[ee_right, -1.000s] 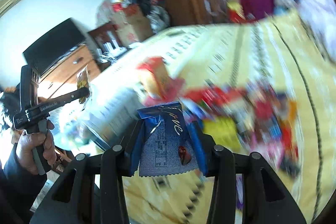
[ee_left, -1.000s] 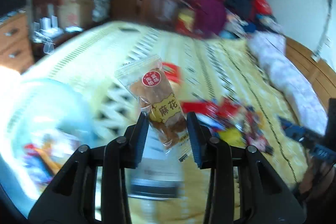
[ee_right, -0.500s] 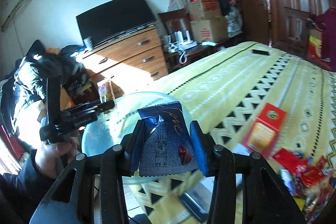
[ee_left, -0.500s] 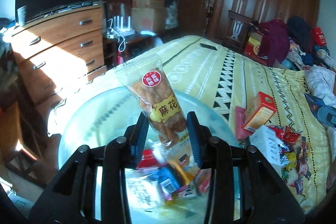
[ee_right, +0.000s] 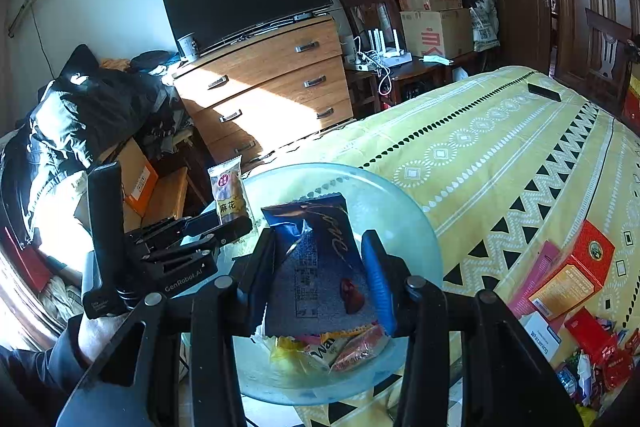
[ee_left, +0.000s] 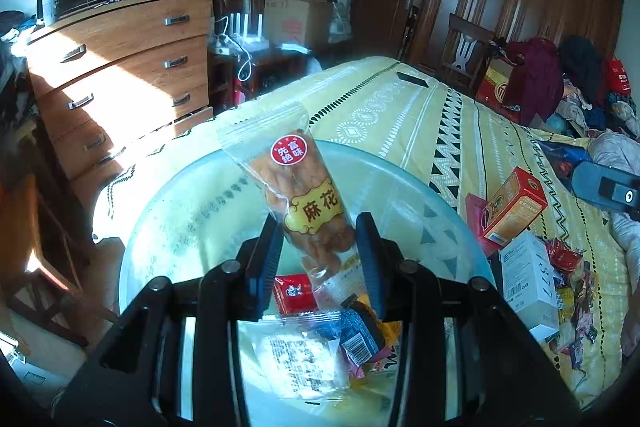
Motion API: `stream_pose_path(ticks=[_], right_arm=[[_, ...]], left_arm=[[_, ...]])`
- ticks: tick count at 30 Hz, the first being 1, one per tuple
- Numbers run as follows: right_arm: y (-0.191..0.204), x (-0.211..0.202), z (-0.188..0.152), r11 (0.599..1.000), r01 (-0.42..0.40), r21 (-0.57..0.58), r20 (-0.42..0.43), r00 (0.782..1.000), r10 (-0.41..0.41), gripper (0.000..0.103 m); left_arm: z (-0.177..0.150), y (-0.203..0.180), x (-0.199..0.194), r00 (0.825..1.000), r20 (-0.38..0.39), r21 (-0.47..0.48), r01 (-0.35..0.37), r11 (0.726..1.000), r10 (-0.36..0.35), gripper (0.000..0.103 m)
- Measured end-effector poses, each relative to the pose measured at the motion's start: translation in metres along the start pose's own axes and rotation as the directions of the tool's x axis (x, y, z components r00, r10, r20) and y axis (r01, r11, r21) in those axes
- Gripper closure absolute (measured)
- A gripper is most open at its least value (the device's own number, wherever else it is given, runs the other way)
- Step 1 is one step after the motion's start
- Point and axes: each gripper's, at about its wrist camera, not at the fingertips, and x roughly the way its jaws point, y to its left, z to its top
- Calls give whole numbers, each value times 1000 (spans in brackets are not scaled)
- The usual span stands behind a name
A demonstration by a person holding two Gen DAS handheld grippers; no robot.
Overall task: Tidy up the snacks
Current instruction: 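Carry the blue packet and twisted-dough bag over the glass bowl, then open both tools to drop the two snacks into the bowl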
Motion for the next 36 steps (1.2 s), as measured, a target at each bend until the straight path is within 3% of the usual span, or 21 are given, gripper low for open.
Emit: stream_pose_path(ticks=[36], right_arm=[[5, 24, 2, 1000, 7, 10, -25, 1000, -6, 56]], left_arm=[[0, 12, 10, 1000, -23, -6, 4, 1000, -4, 65]])
